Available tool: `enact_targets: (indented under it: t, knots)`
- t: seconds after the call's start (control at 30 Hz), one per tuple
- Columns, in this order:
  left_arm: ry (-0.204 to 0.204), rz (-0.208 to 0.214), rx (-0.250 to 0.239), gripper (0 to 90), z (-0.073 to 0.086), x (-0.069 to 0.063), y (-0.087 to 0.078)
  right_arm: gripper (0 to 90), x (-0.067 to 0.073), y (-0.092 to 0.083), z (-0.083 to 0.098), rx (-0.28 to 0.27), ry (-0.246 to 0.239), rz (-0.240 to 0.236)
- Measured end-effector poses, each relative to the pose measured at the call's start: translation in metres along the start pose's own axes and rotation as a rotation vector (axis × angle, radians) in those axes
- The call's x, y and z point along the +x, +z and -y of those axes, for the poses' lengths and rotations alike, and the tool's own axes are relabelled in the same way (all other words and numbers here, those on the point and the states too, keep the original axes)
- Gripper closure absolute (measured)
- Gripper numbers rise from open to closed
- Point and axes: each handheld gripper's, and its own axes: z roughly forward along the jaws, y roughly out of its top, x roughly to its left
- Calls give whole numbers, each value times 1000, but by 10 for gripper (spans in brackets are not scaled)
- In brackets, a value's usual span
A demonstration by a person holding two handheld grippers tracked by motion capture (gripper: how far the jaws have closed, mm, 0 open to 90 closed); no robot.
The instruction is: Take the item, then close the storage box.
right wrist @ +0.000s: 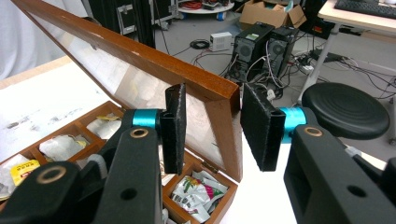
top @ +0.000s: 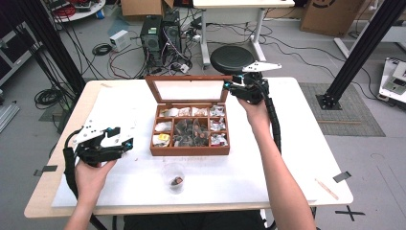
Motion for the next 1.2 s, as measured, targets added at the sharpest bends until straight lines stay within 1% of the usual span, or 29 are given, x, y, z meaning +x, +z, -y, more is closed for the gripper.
enact_targets:
  t: [0.2, 0.4, 0.5, 0.6, 0.73, 0.93, 1.2]
  knots:
    - [4, -6, -10, 317, 0, 0, -2, 620, 0, 0, 0, -1, 8, -3]
    - [8, -12, -15, 316, 0, -1, -4, 601, 2, -2, 0, 13, -9, 14]
    - [9, -10, -20, 316, 0, -3, -3, 598, 2, -2, 0, 15, -12, 12]
    - [13, -8, -19, 317, 0, -5, -2, 595, 4, -3, 3, 6, -1, 17]
    - [16, -6, -14, 316, 0, -5, -1, 575, 5, -5, 6, -2, 1, 20]
    - [15, -9, -20, 317, 0, -6, -2, 568, 7, -7, 8, 3, 2, 22]
    - [17, -12, -21, 317, 0, -7, -2, 546, 9, -10, 11, 16, 24, 17]
